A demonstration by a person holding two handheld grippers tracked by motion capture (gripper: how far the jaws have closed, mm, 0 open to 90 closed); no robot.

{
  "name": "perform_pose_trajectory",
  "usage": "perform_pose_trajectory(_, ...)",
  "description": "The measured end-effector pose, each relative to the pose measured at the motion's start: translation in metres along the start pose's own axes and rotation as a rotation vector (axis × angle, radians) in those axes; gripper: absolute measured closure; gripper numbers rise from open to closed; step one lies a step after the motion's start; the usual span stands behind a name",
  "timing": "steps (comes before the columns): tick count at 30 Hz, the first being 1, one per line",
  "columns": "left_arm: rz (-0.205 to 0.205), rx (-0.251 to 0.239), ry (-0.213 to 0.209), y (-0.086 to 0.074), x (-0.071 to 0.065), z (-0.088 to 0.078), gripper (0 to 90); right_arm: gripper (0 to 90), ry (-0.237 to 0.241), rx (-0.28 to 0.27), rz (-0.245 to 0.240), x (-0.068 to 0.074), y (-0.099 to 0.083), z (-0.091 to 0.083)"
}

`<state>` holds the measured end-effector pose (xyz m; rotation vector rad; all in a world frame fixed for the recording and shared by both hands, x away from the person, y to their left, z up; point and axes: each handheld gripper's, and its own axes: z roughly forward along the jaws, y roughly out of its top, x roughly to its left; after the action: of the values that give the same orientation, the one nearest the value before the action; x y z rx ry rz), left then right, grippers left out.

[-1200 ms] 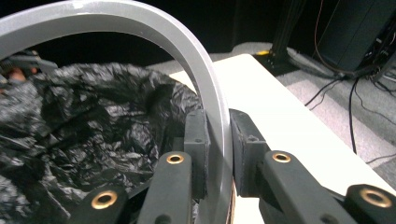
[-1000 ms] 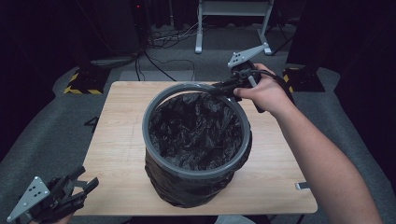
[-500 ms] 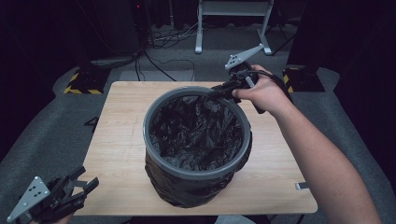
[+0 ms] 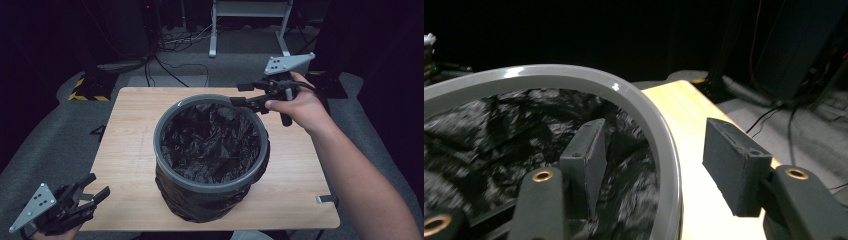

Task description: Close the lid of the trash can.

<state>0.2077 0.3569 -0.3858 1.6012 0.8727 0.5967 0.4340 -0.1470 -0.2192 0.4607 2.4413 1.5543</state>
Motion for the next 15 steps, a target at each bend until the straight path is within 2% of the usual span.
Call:
perform_pose_trajectory(3, 0.021, -0.004, -0.031, 0.013, -0.006, 0.009, 34.9, 42.5, -0.005, -0.054, -0.005, 0.011, -0.008, -0.019)
perform_pose_trajectory(7, 0.05, -0.004, -0.077, 0.03, -0.017, 0.023, 34.8, 42.5, 0.002, -0.083, -0.012, 0.027, -0.023, -0.038)
perform_pose_trajectory(11, 0.074, -0.024, -0.134, 0.051, -0.029, 0.033, 34.7, 42.5, 0.013, -0.115, -0.008, 0.042, -0.04, -0.049)
perform_pose_trajectory(15, 0.075, -0.023, -0.185, 0.071, -0.04, 0.043, 34.9, 41.9, -0.017, -0.145, 0.01, 0.052, -0.054, -0.055)
